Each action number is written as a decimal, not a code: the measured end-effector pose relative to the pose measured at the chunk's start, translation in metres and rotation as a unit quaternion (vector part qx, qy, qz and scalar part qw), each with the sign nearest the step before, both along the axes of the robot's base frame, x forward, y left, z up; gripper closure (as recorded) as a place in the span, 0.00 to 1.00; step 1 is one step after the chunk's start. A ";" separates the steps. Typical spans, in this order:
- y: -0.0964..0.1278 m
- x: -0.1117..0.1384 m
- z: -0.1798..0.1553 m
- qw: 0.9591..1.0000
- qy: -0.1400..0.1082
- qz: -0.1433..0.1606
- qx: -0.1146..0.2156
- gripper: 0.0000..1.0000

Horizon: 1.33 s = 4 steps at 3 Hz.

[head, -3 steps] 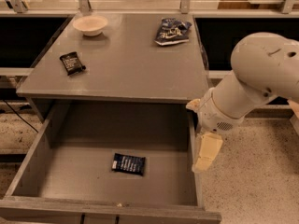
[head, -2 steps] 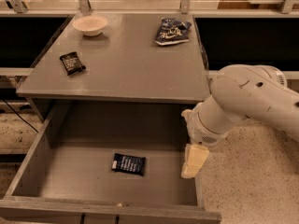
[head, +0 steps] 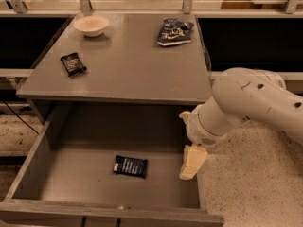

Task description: Pick rxbar blueberry from top drawer and place on counter

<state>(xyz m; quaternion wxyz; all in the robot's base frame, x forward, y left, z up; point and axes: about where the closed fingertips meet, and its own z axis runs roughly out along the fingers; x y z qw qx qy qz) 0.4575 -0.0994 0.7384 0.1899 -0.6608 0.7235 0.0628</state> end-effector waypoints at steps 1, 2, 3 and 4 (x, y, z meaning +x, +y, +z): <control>0.024 0.004 -0.013 1.000 -0.003 0.013 0.018 0.00; 0.061 0.007 -0.037 0.998 0.005 0.045 0.034 0.00; 0.062 0.007 -0.037 0.998 0.005 0.045 0.034 0.00; 0.078 0.010 -0.060 0.997 0.016 0.052 0.045 0.00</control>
Offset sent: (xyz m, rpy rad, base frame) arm 0.0113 0.0635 -0.0369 0.0750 -0.0059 0.0748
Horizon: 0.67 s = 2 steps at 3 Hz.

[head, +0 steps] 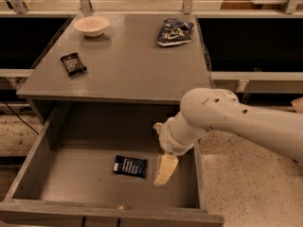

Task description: Pick rxbar blueberry from top drawer and place on counter

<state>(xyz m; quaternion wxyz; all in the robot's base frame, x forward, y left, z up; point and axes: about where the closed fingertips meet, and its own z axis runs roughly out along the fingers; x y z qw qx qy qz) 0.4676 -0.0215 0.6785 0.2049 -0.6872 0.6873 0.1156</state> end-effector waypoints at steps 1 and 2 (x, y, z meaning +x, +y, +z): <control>0.018 0.006 -0.031 0.999 0.026 0.002 0.019 0.00; 0.018 0.006 -0.031 0.999 0.026 0.002 0.019 0.00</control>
Offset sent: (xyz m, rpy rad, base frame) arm 0.0113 0.0277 -0.0483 0.0635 0.0824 0.0056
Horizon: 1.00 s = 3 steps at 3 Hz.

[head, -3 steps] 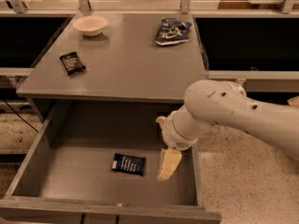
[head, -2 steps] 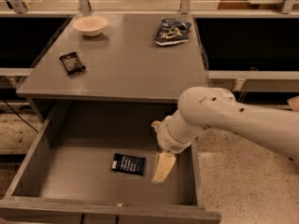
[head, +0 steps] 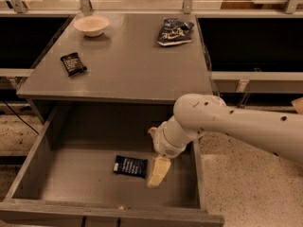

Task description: Pick rxbar blueberry from top drawer and place on counter

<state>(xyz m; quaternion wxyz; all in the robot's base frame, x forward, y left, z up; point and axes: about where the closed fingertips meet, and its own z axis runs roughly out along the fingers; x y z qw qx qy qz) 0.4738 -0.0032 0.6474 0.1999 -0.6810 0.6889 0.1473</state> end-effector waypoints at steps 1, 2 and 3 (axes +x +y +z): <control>0.003 -0.005 -0.001 1.000 0.004 0.008 0.003 0.00; 0.018 -0.021 -0.006 0.999 0.014 0.030 0.012 0.00; 0.018 -0.021 -0.006 0.999 0.014 0.030 0.012 0.00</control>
Offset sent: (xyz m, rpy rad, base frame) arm -0.0420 0.0395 -0.0124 0.0494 0.0556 0.1173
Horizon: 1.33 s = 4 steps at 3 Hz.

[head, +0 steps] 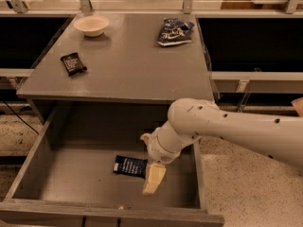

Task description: Pick rxbar blueberry from top drawer and place on counter

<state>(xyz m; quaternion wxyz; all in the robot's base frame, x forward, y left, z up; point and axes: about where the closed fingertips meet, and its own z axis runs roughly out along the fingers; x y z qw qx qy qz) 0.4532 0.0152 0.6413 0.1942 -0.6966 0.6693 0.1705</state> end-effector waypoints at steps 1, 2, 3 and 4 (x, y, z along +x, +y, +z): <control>0.047 0.033 -0.006 0.999 0.003 -0.028 -0.029 0.00; 0.046 0.032 -0.007 0.999 0.005 -0.027 -0.028 0.00; 0.043 0.019 -0.024 0.999 0.015 -0.015 -0.024 0.00; 0.046 0.018 -0.035 0.999 0.026 -0.012 -0.028 0.00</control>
Offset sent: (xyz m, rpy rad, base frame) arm 0.0559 0.0729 -0.0061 -0.0885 -0.0041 -0.0777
